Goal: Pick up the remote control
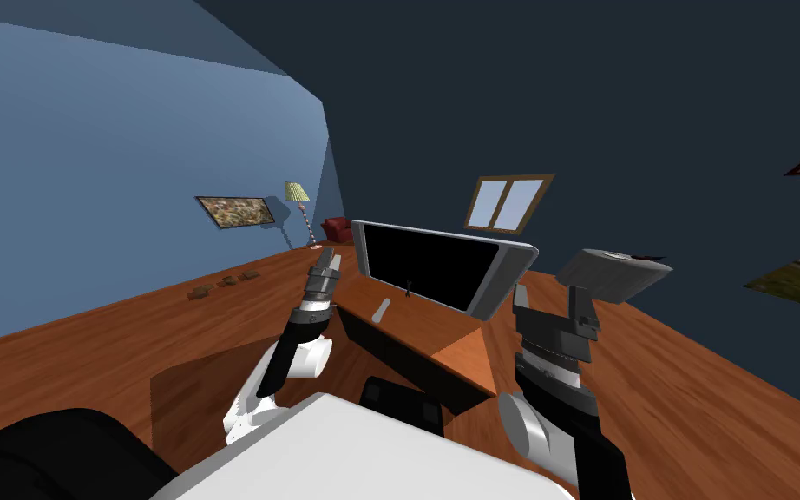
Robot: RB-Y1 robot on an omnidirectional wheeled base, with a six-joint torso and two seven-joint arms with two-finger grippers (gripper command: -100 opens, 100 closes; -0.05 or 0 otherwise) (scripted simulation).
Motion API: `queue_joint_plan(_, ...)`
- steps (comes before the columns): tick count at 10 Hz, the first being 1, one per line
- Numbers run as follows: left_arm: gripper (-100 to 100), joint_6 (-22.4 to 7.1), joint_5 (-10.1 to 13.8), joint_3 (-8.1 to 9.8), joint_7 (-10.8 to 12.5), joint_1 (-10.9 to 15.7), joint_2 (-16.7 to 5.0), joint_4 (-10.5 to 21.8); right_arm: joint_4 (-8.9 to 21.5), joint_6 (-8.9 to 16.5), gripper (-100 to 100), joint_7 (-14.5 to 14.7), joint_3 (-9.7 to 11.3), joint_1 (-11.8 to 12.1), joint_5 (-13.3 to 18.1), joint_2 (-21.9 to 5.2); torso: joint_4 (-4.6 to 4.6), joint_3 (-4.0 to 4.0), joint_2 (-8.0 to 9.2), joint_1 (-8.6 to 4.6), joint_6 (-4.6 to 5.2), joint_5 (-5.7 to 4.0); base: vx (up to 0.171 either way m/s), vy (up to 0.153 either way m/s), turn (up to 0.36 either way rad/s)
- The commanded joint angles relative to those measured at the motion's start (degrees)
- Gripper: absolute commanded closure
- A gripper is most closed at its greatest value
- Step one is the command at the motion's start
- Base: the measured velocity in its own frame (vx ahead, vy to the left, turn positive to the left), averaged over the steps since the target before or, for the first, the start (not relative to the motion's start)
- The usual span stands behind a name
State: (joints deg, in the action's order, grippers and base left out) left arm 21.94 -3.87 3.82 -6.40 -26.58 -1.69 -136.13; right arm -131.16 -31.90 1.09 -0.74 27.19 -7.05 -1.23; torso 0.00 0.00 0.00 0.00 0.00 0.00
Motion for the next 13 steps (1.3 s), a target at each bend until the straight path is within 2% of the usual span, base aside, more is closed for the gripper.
queue_joint_plan(1, -100, -0.14, 0.48, -0.27, 0.2, -0.54, -1.63, 0.68, 0.0, 0.0, 0, 0.0, 0.0, 0.0, 0.0, 0.0, 0.0, 0.0, 0.0, 0.0, 0.0, 0.0, -0.004, 0.027, -0.105)
queue_joint_plan(5, -100, -1.01, 3.16, -2.02, 1.39, -3.39, -8.03, 4.86, 0.0, 0.0, 0, 0.0, -0.01, -0.01, 0.0, -0.01, 0.01, 0.04, 0.07, 0.42, 0.02, 0.09, -0.019, 0.098, -0.215)
queue_joint_plan(6, -100, -1.01, 3.16, -2.02, 1.39, -3.39, -8.21, 4.86, 0.0, 0.0, 0, 0.0, -0.01, -0.01, 0.0, -0.01, 0.02, 0.07, 0.13, 0.53, 0.03, 0.12, -0.03, 0.097, -0.086)
queue_joint_plan(8, -100, -1.64, 5.15, -3.45, 2.33, -5.46, -12.09, 8.2, 0.0, 0.0, 0, 0.0, 0.0, -0.01, 0.0, -0.01, 0.02, 0.04, 0.07, 0.32, 0.02, 0.08, -0.026, 0.077, -0.259)
queue_joint_plan(9, -100, -1.97, 6.26, -4.3, 2.88, -6.6, -13.59, 10.14, 0.0, 0.0, 0, 0.0, 0.0, -0.01, 0.0, -0.01, 0.02, 0.06, 0.1, 0.37, 0.02, 0.09, -0.036, 0.137, -0.424)
queue_joint_plan(10, -100, -1.97, 6.26, -4.3, 2.88, -6.6, -14.45, 10.14, 0.0, 0.0, 0, 0.0, -0.01, -0.01, 0.0, -0.02, 0.02, 0.06, 0.11, 0.53, 0.04, 0.12, -0.041, 0.123, -0.14)
queue_joint_plan(11, -100, -2.31, 7.43, -5.23, 3.47, -7.77, -16.5, 12.25, 0.0, 0.0, 0, 0.0, -0.02, 0.0, 0.0, -0.01, 0.03, 0.06, 0.09, 0.52, -0.03, 0.12, -0.03, 0.097, -0.235)
queue_joint_plan(12, -100, -2.31, 7.43, -5.23, 3.47, -7.77, -16.63, 12.25, 0.0, 0.0, 0, 0.0, -0.01, 0.0, 0.0, -0.01, 0.02, 0.04, 0.07, 0.45, 0.01, 0.11, -0.019, 0.067, -0.152)
queue_joint_plan(13, -100, -2.65, 8.65, -6.25, 4.11, -8.95, -18.83, 14.53, 0.0, 0.0, 0, 0.0, -0.01, 0.0, 0.0, -0.01, 0.01, 0.01, 0.01, 0.34, -0.02, 0.08, -0.021, 0.056, -0.34)
